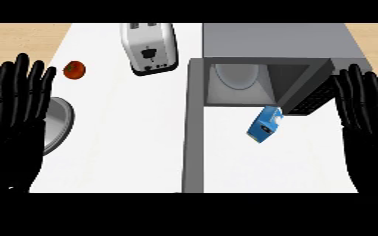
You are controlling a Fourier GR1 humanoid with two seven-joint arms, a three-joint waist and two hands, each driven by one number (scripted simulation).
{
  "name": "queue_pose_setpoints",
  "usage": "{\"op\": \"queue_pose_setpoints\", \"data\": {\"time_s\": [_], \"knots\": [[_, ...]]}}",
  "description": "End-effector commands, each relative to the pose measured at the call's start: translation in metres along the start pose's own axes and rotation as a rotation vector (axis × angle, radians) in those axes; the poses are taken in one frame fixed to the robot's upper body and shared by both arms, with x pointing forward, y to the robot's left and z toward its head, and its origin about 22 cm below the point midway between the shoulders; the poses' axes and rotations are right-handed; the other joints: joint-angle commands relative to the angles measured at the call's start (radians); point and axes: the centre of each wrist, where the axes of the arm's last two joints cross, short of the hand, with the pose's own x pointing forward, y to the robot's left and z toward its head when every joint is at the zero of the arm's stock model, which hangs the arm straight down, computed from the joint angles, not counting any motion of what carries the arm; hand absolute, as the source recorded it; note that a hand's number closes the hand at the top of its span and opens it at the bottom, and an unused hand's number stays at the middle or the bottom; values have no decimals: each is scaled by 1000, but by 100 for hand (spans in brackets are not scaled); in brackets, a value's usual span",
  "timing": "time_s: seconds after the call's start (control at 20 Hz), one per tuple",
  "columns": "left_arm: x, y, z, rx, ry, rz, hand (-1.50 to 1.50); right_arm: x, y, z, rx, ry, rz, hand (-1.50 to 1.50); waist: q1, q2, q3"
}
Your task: Pick up the milk, place it into the microwave and close the microwave
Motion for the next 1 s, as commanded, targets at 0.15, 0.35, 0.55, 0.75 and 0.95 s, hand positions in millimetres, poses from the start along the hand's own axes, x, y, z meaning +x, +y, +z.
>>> {"op": "queue_pose_setpoints", "data": {"time_s": [0.15,0.35,0.55,0.75,0.95], "knots": [[-17,16,-4,-101,-10,20,-150,-2,31,-46,-94,-42,65,-150,-5,38,-12],[-23,27,-13,-58,126,112,-150,-1,60,-63,-188,85,-75,-150,4,38,-12],[-4,30,-3,-53,148,113,-150,-18,61,-58,-204,115,-72,-150,-10,34,-11],[-14,25,10,-63,157,92,-150,-23,64,-61,-223,130,-55,-150,-13,35,-11],[-9,35,27,-29,138,82,-150,-33,47,-65,-228,170,-8,-150,-13,35,-11]]}}
